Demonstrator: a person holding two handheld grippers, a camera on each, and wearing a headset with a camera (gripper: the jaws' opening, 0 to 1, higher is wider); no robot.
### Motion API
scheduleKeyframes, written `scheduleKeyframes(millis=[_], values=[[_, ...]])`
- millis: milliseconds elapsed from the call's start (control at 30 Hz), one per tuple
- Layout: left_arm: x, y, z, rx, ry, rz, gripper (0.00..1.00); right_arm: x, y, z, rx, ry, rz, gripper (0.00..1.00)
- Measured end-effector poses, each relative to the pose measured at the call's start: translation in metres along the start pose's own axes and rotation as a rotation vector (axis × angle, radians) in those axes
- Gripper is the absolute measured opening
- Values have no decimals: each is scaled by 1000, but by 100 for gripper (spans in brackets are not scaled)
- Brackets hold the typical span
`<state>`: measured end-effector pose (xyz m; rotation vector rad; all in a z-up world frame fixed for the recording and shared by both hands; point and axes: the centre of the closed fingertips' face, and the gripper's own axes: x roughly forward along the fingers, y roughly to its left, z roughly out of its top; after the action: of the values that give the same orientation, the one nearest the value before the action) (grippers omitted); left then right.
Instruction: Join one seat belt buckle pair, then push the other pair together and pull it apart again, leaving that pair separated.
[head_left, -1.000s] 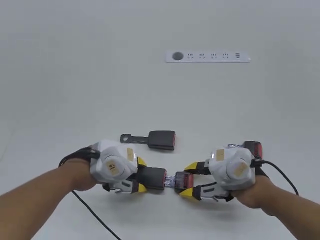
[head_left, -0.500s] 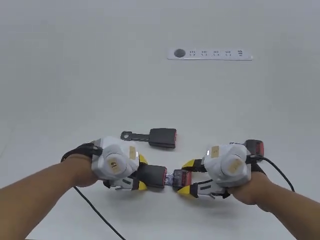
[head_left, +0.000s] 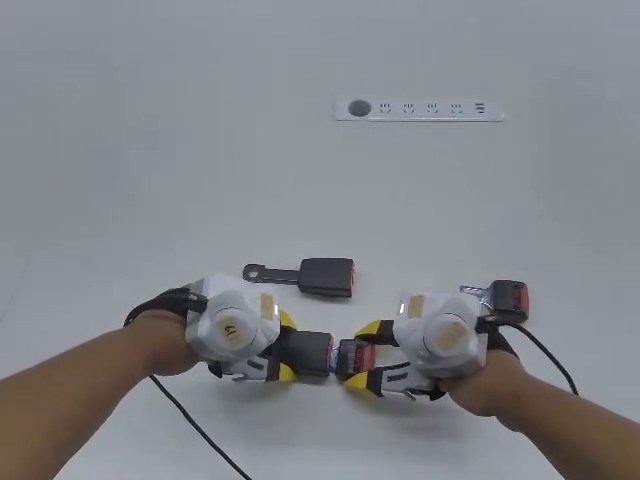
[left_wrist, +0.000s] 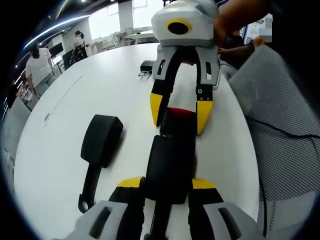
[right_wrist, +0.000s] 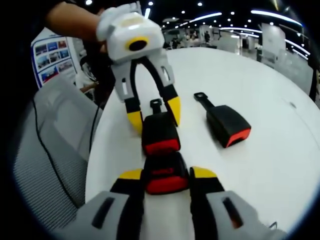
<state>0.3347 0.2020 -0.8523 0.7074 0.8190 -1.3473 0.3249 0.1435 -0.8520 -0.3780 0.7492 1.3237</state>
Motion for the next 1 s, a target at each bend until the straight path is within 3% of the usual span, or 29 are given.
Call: scheduleKeyframes(millis=[300, 567, 867, 1000], values=[[1, 1, 2, 16, 16, -7, 34, 1, -3, 0, -3, 13, -5, 35], [1, 0, 2, 22, -5, -13, 34, -1, -3, 1, -9, 6, -6, 35], [-1, 1, 0, 12, -85, -20, 34, -4, -3, 1, -17, -42, -29, 34], [-2, 1, 0, 4, -129, -26, 34, -5, -2, 1, -14, -86, -51, 34]])
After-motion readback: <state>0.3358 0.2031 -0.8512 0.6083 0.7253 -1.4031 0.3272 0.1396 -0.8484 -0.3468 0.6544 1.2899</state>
